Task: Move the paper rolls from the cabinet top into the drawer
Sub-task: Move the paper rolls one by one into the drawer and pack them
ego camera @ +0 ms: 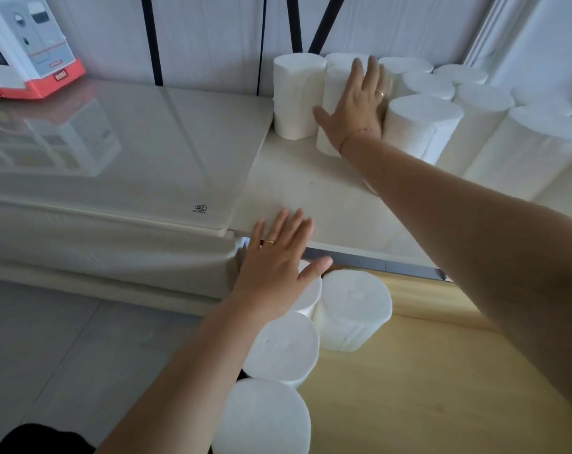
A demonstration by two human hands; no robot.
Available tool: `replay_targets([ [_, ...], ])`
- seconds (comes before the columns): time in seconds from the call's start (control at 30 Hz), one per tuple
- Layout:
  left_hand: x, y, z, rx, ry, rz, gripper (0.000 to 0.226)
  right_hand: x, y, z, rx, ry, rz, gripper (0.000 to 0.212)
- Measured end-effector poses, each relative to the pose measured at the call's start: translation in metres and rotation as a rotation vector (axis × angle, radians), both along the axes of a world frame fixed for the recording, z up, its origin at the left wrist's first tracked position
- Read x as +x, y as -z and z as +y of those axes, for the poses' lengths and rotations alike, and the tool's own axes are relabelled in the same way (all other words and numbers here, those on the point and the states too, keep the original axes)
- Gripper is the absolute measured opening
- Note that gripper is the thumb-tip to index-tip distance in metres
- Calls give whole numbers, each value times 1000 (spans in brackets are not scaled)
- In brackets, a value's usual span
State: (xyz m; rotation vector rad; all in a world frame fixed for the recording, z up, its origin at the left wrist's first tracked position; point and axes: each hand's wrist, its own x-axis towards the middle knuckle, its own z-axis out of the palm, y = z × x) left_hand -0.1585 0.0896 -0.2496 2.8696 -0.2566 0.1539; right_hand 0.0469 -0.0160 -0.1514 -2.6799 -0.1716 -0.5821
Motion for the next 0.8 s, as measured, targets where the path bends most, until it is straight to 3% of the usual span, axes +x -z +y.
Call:
replay_targets([
  [0.13, 0, 2, 0, 3, 8, -28, 85, 24, -8, 1, 211, 145, 86, 101],
  [0.5, 0, 3, -2, -7, 6, -50, 86, 33, -1, 12, 789, 256, -3, 99],
  [0.8, 0, 6, -2, 6, 10, -64, 86, 16, 2, 20, 852, 117, -36, 72],
])
